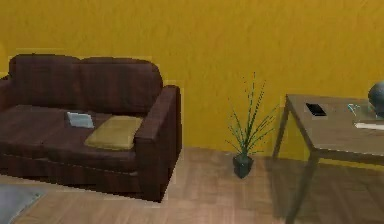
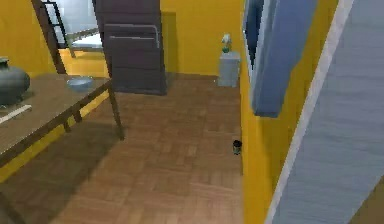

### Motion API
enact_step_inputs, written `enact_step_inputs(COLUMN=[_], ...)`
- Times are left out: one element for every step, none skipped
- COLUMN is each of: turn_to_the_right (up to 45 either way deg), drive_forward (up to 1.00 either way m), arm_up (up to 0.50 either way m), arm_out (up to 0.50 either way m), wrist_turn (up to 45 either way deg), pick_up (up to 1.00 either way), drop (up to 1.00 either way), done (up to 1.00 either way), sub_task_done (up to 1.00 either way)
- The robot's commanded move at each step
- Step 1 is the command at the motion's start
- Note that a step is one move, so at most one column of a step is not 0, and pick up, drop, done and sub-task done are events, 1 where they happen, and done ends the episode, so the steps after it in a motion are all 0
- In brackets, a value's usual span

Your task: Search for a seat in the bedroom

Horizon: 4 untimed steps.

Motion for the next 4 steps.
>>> enact_step_inputs(turn_to_the_right=[45.0,15.0,0.0,21.0], drive_forward=[0.0,0.0,0.3,0.0], arm_up=[0.0,0.0,0.0,0.0], arm_out=[0.0,0.0,0.0,0.0], wrist_turn=[0.0,0.0,0.0,0.0], pick_up=[0.0,0.0,0.0,0.0], drop=[0.0,0.0,0.0,0.0], done=[0.0,0.0,0.0,0.0], sub_task_done=[0.0,0.0,0.0,0.0])
